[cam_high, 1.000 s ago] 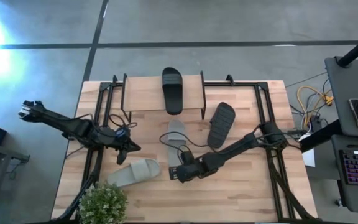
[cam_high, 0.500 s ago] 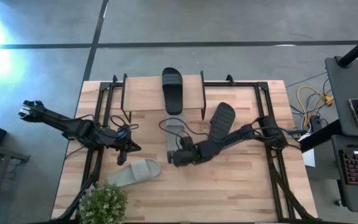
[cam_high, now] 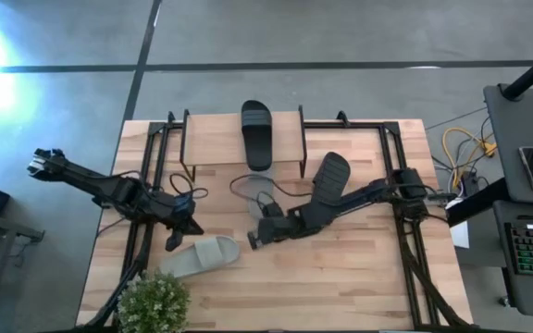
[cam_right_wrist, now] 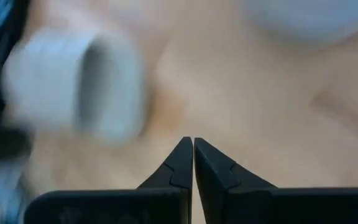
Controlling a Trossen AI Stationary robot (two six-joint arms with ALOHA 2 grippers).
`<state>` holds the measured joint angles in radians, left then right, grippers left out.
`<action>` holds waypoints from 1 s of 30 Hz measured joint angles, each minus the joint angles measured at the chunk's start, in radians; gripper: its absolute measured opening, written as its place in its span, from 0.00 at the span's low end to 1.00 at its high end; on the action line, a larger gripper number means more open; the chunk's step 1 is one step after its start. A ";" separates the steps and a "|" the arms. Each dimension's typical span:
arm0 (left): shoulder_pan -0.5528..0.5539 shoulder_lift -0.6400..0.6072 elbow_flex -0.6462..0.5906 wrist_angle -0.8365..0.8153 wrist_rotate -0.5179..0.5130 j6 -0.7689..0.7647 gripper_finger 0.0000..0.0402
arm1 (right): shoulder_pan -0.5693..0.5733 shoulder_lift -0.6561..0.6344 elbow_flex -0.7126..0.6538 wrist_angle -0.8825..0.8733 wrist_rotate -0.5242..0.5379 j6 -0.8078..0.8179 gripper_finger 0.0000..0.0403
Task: Pick and place slides into the shelf
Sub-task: Put the bottom gray slide under the shelf
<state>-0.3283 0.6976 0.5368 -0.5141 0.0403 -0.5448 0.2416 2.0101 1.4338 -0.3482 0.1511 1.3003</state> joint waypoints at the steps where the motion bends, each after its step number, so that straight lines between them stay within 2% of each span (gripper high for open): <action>1: 0.000 0.004 0.008 -0.021 0.021 0.052 0.00 | 0.011 -0.013 0.000 -0.002 -0.029 -0.033 0.02; 5: 0.000 0.031 0.062 -0.042 0.099 0.210 0.00 | 0.035 -0.057 -0.001 0.008 -0.116 -0.102 0.02; 8: 0.001 0.058 0.099 -0.096 0.163 0.270 0.00 | 0.040 -0.079 -0.002 0.007 -0.110 -0.082 0.02; 11: 0.001 0.097 0.129 -0.170 0.272 0.231 0.00 | 0.049 -0.089 -0.005 -0.024 -0.060 -0.050 0.05; 15: -0.001 0.181 0.128 -0.294 0.375 0.110 0.03 | 0.057 -0.095 -0.005 -0.042 -0.048 -0.023 0.15; 18: -0.001 0.225 0.124 -0.329 0.373 0.077 0.09 | 0.070 -0.102 -0.005 -0.066 -0.029 -0.009 0.26; 21: 0.000 0.250 0.125 -0.278 0.355 -0.033 0.16 | 0.091 -0.118 -0.005 -0.113 0.020 0.047 0.39; 25: 0.000 0.234 0.119 -0.175 0.270 -0.326 0.24 | 0.134 -0.151 -0.005 -0.205 0.103 0.190 0.52; 30: -0.014 0.176 0.093 -0.089 0.116 -0.680 0.29 | 0.204 -0.198 -0.005 -0.405 0.191 0.476 0.61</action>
<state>-0.3422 0.8736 0.6301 -0.6030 0.1564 -1.2243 0.4451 1.8123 1.4288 -0.7532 0.3417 1.7760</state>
